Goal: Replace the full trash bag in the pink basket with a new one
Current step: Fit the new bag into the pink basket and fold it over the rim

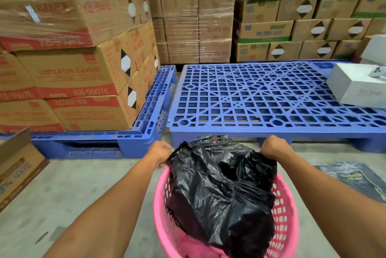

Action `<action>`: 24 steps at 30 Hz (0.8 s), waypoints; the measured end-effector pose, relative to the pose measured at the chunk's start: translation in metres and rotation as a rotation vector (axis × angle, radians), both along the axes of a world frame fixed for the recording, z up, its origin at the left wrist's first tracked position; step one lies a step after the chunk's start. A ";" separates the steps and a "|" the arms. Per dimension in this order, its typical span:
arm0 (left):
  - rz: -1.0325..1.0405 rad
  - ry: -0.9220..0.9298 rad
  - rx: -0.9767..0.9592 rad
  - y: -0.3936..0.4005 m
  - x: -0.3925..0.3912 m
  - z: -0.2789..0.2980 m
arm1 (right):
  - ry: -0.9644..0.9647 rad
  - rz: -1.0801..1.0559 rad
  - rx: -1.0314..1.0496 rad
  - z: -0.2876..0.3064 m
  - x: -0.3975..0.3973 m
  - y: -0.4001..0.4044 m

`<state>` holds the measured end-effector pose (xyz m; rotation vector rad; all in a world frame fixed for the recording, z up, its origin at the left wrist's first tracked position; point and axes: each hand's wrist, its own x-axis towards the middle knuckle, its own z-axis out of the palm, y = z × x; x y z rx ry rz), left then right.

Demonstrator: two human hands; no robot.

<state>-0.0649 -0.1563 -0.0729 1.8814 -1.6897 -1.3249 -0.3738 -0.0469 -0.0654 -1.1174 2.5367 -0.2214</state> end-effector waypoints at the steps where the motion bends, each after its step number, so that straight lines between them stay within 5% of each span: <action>1: 0.008 0.038 0.011 0.001 0.000 0.002 | 0.000 -0.008 -0.033 0.001 0.002 0.000; 6: 0.059 0.191 -0.054 -0.011 -0.002 0.010 | -0.051 -0.026 -0.316 0.007 0.006 -0.008; 14: -0.073 0.021 -0.192 -0.006 0.003 -0.017 | -0.082 0.114 0.061 -0.007 -0.002 -0.020; 19: -0.087 0.108 -0.050 -0.005 0.025 0.002 | -0.204 0.083 0.102 0.021 0.005 -0.007; 24: -0.164 -0.037 -0.493 0.000 0.008 0.053 | -0.202 0.086 0.082 0.029 0.010 -0.010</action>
